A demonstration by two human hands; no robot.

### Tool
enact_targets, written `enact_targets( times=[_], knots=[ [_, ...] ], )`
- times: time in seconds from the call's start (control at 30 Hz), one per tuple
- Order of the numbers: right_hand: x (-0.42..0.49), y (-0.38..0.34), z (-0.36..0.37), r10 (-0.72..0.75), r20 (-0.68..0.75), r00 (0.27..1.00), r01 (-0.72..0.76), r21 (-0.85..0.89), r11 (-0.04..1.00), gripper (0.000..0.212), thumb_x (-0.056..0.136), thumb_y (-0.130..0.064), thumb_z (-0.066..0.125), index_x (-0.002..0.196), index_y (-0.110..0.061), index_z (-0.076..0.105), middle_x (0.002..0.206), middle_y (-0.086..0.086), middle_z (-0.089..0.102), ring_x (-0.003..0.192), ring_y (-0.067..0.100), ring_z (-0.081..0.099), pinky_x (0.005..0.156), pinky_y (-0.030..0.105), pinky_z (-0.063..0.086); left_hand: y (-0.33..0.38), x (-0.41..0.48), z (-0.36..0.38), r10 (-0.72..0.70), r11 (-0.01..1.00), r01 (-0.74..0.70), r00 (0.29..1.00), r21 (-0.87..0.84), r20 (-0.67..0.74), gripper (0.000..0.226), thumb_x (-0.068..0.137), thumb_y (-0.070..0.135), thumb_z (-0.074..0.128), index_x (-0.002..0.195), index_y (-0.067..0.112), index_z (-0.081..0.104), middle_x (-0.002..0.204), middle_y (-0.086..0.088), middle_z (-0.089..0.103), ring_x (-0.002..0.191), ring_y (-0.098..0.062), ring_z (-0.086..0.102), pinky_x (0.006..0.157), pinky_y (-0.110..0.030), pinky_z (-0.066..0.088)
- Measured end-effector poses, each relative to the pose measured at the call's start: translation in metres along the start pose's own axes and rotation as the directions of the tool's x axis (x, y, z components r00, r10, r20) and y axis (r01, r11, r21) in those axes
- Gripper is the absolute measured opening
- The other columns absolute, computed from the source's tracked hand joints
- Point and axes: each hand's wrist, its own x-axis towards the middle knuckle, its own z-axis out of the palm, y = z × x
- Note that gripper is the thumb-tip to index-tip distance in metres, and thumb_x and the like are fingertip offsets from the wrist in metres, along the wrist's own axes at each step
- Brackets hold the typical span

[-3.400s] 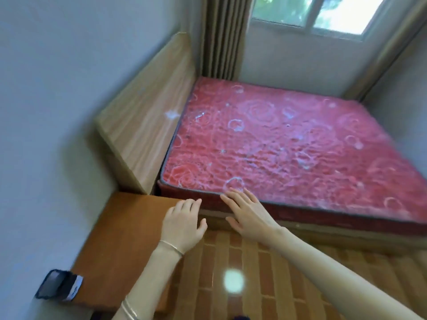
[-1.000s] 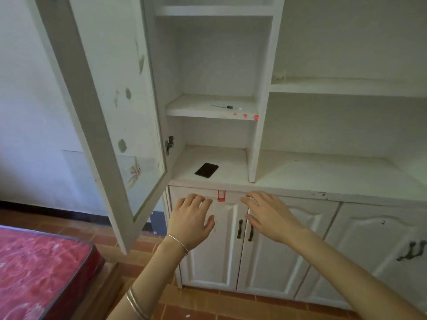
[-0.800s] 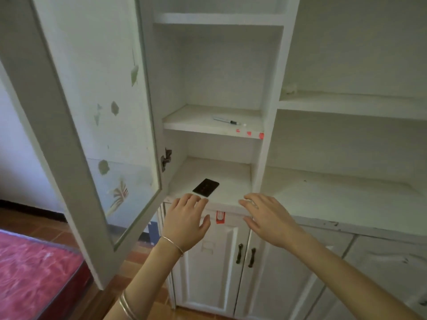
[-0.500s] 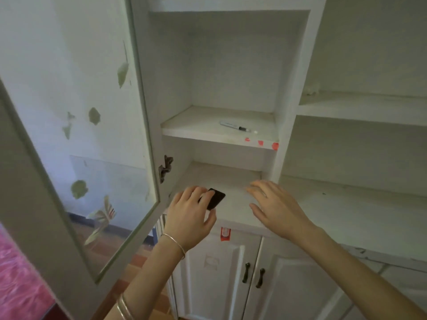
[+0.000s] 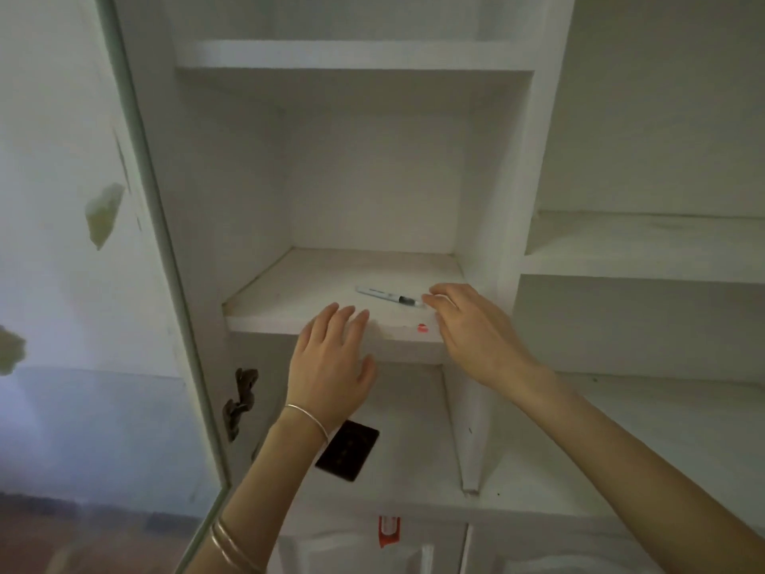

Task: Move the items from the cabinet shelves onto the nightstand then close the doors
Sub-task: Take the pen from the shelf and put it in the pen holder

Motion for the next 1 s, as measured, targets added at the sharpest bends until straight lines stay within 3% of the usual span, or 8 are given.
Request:
enact_targets(
  times=[0.13, 0.3, 0.43, 0.6, 0.73, 0.9, 1.0],
  knots=[
    [0.023, 0.004, 0.014, 0.035, 0.105, 0.994, -0.026, -0.090, 0.996, 0.037, 0.087, 0.001, 0.049, 0.123, -0.004, 0.055, 0.121, 0.012, 0.057, 0.109, 0.032, 0.049, 0.085, 0.042, 0.045, -0.014, 0.003, 0.013, 0.038, 0.999, -0.038, 0.999, -0.001, 0.001, 0.052, 0.071, 0.020, 0.067, 0.121, 0.009, 0.056, 0.120, -0.011, 0.060, 0.119, -0.032, 0.050, 0.099, -0.046, 0.040],
    [0.045, 0.001, 0.027, 0.118, 0.180, 0.976, -0.085, -0.182, 0.980, 0.030, 0.091, -0.013, 0.048, 0.120, -0.018, 0.056, 0.114, 0.002, 0.058, 0.105, 0.023, 0.048, 0.079, 0.034, 0.043, -0.020, 0.001, 0.017, 0.085, 0.996, -0.085, 0.996, -0.015, -0.021, 0.052, 0.077, 0.024, 0.039, 0.124, 0.010, 0.054, 0.123, -0.010, 0.057, 0.118, -0.029, 0.050, 0.103, -0.045, 0.038],
    [0.054, 0.002, 0.031, 0.221, 0.185, 0.958, -0.186, -0.187, 0.965, 0.037, 0.088, -0.014, 0.055, 0.124, -0.021, 0.051, 0.116, 0.002, 0.059, 0.108, 0.024, 0.048, 0.079, 0.034, 0.041, -0.022, -0.003, 0.021, 0.099, 0.995, -0.099, 0.995, -0.005, -0.019, 0.054, 0.076, 0.019, 0.050, 0.130, 0.010, 0.049, 0.128, -0.010, 0.054, 0.123, -0.029, 0.047, 0.107, -0.046, 0.033],
    [0.058, 0.002, 0.029, 0.254, 0.212, 0.944, -0.218, -0.180, 0.959, 0.033, 0.091, -0.008, 0.046, 0.122, -0.015, 0.051, 0.117, 0.008, 0.055, 0.104, 0.027, 0.049, 0.072, 0.033, 0.040, -0.023, -0.004, 0.024, 0.097, 0.995, -0.097, 0.995, -0.005, -0.010, 0.059, 0.074, 0.017, 0.058, 0.132, 0.011, 0.048, 0.131, -0.010, 0.053, 0.125, -0.028, 0.045, 0.109, -0.045, 0.030],
    [0.052, 0.005, 0.025, 0.216, 0.101, 0.971, -0.219, 0.023, 0.975, 0.027, 0.089, -0.004, 0.049, 0.116, -0.006, 0.056, 0.115, 0.010, 0.047, 0.092, 0.027, 0.055, 0.066, 0.029, 0.039, -0.023, -0.004, 0.025, 0.094, 0.996, -0.094, 0.995, -0.004, -0.013, 0.061, 0.072, 0.015, 0.061, 0.131, 0.011, 0.048, 0.130, -0.011, 0.053, 0.124, -0.029, 0.045, 0.109, -0.046, 0.030],
    [0.039, 0.009, 0.012, 0.240, -0.100, 0.966, -0.200, 0.303, 0.932, 0.018, 0.084, -0.005, 0.058, 0.100, -0.008, 0.063, 0.101, 0.005, 0.051, 0.077, 0.019, 0.056, 0.073, 0.035, 0.050, -0.022, -0.004, 0.023, 0.094, 0.996, -0.094, 0.996, 0.002, -0.004, 0.062, 0.070, 0.013, 0.061, 0.130, 0.010, 0.049, 0.129, -0.011, 0.054, 0.123, -0.030, 0.046, 0.109, -0.045, 0.028],
    [0.027, 0.009, -0.004, 0.173, -0.230, 0.958, -0.091, 0.328, 0.940, 0.012, 0.081, -0.003, 0.062, 0.092, -0.008, 0.064, 0.088, -0.004, 0.052, 0.071, 0.006, 0.049, 0.068, 0.017, 0.044, -0.022, -0.004, 0.020, 0.094, 0.995, -0.095, 0.995, 0.016, 0.021, 0.064, 0.069, 0.011, 0.063, 0.131, 0.010, 0.048, 0.129, -0.011, 0.053, 0.124, -0.030, 0.046, 0.109, -0.044, 0.028]
  ],
)
